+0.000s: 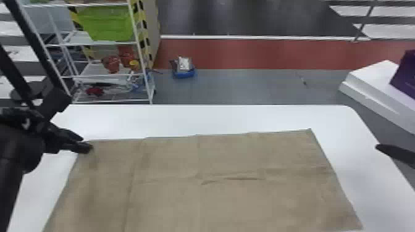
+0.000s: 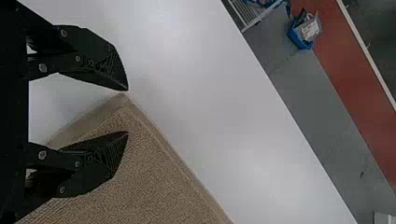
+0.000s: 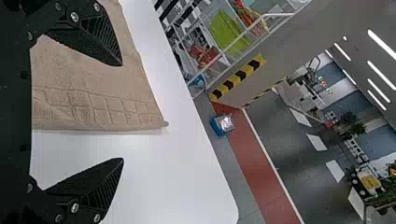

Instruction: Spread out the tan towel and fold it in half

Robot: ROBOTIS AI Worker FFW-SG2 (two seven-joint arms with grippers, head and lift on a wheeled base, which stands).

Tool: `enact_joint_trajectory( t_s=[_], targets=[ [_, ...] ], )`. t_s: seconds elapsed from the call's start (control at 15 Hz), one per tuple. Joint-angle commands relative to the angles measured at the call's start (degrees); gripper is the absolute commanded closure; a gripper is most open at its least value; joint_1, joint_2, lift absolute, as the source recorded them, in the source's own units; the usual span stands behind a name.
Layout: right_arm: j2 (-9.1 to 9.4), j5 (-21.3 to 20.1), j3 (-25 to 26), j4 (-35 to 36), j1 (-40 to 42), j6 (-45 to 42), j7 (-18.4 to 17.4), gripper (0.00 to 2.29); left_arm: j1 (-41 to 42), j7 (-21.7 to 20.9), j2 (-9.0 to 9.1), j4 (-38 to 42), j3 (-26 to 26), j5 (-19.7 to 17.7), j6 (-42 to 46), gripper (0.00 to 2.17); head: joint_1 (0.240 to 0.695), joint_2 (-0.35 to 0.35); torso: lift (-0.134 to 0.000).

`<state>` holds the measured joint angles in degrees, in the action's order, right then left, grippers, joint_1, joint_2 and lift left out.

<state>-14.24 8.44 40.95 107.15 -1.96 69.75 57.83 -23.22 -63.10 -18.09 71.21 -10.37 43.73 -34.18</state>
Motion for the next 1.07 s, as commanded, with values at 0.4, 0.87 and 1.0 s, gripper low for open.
enact_joint_trajectory(
  t_s=[0.4, 0.87, 1.0],
  targets=[
    [-0.61, 0.0, -0.6, -1.3, -0.7, -0.9, 0.0, 0.18, -1.0, 0.7, 0.07, -2.6, 0.1, 0.7, -0.1, 0.69, 0.695, 0.001, -0.124],
    [-1.05, -1.1, -3.8, -6.0, -4.2, -3.7, -2.1, 0.18, 1.9, 1.8, 0.6, 0.5, -0.4, 0.1, -0.1, 1.08, 0.695, 0.0, -0.124],
    [-1.05, -4.0, -8.0, -11.0, -9.1, -5.6, -2.9, 0.18, 3.2, 1.6, 0.68, 1.9, -0.6, 0.0, -0.1, 1.08, 0.695, 0.003, -0.124]
  ],
)
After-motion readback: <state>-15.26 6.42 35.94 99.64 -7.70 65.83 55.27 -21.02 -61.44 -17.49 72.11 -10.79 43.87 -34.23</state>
